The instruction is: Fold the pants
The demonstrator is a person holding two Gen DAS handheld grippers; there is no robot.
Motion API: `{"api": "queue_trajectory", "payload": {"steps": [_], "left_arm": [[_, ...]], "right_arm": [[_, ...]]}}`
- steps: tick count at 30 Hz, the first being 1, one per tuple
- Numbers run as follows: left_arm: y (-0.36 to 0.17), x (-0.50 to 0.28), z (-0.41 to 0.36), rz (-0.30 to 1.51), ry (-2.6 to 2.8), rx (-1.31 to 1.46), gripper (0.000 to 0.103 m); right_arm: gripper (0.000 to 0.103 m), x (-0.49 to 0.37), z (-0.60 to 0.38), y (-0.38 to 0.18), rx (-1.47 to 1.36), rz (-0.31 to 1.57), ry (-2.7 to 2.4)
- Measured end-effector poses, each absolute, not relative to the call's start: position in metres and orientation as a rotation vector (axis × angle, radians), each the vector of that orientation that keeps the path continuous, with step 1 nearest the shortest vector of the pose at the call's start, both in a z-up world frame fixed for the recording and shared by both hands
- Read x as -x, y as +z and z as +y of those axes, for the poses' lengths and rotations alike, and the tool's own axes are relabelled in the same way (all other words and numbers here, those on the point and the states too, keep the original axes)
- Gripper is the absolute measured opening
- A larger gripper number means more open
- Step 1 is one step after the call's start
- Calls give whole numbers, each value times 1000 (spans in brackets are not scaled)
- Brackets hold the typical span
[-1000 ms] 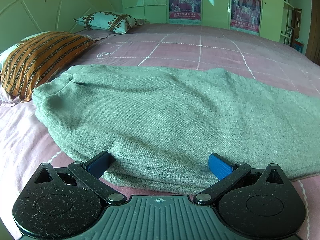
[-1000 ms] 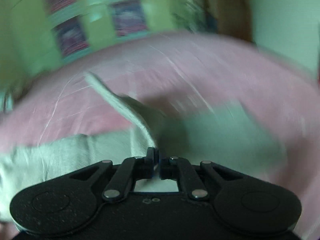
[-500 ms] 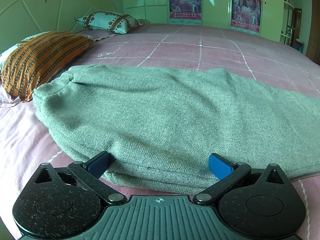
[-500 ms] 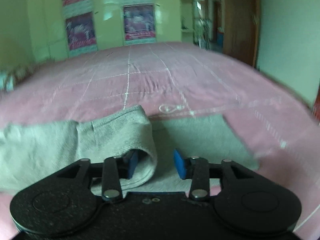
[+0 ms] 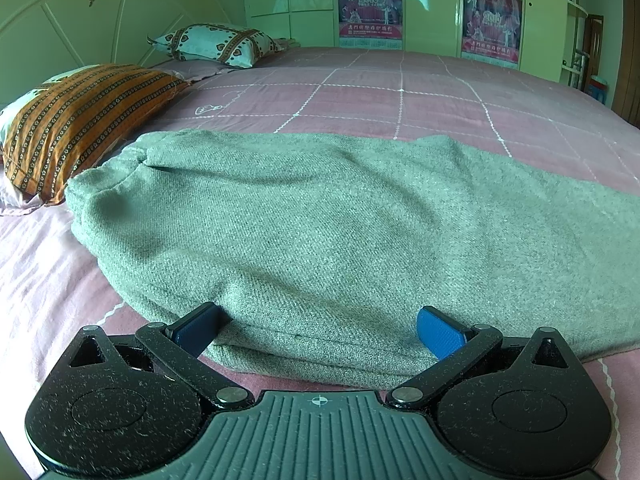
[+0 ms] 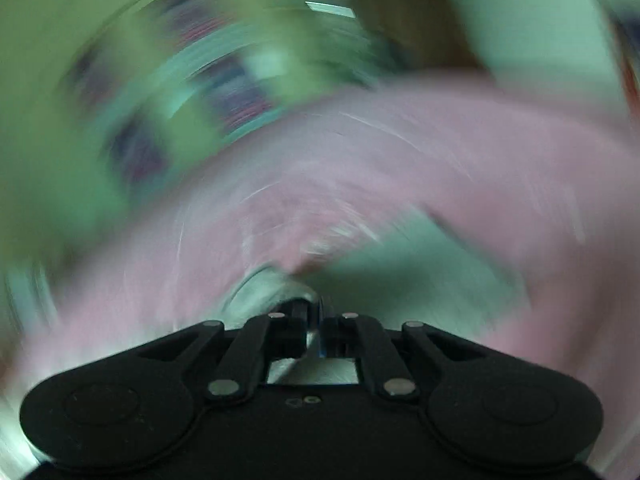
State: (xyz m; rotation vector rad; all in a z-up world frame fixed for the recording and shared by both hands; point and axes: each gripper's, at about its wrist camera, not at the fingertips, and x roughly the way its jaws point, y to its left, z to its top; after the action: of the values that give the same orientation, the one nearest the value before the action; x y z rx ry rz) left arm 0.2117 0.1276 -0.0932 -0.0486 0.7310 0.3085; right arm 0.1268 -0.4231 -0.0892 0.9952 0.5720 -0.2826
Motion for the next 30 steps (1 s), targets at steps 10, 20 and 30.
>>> {"api": "queue_trajectory", "payload": {"steps": [10,20,30], "left_arm": [[-93,-211,130,731,307,50,103],[-93,-212,129,731,309,48,103],[-93,-212,127,730,309,49,103]], "right_arm": [[17,-137,-406,-72,-626,637,-283],[17,-147,-317,-39,201,602,-154],[19,-146,-272,-49,516,573,-49]]}}
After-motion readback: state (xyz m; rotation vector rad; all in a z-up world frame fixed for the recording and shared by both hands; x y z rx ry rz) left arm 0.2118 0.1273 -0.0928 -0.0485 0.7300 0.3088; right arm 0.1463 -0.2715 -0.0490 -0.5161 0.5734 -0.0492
